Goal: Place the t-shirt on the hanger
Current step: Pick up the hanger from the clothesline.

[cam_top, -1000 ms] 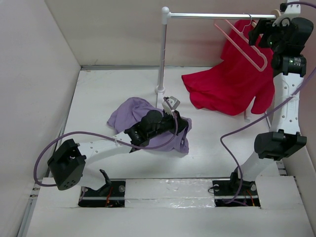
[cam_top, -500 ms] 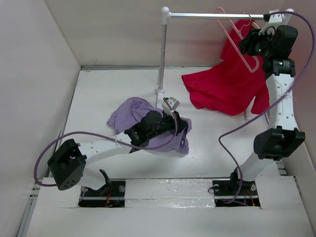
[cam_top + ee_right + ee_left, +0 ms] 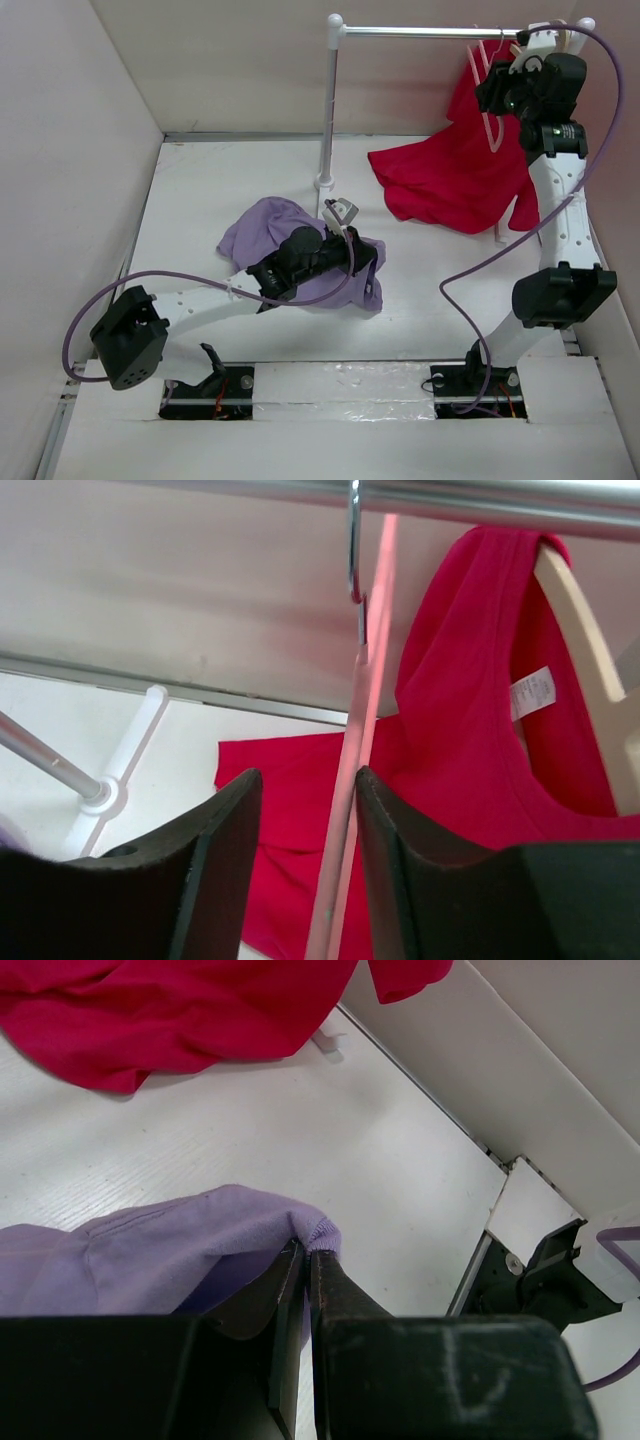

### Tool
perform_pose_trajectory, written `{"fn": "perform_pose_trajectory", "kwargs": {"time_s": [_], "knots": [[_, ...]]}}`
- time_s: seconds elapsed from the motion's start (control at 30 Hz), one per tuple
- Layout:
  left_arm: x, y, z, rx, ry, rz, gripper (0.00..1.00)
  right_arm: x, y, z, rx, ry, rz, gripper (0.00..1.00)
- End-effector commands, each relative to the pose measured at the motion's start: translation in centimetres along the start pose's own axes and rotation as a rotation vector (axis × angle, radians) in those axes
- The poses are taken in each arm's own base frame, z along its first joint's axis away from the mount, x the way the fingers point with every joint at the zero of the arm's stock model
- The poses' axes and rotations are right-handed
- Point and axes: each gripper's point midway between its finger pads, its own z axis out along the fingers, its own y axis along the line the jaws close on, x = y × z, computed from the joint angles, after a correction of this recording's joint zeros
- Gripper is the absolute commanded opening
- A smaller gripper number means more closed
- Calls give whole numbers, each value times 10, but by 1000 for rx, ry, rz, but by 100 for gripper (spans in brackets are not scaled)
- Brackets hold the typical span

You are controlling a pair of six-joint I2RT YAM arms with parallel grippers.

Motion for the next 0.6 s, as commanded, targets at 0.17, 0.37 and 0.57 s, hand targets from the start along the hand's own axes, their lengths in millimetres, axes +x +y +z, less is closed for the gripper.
{"fn": "perform_pose_trajectory", "kwargs": {"time_s": [0.17,0.37,0.57], "knots": [[-27,-16,-8,66,-89,-4,0,-23,5,-11,153,-62,-82,16],[-26,-16,-7,68,-86,-6,0,-29,0,-14,185,-72,-72,0],[-24,-14,-5,60,-83,-5,0,-66,7,-39,184,-212,-25,0]]}}
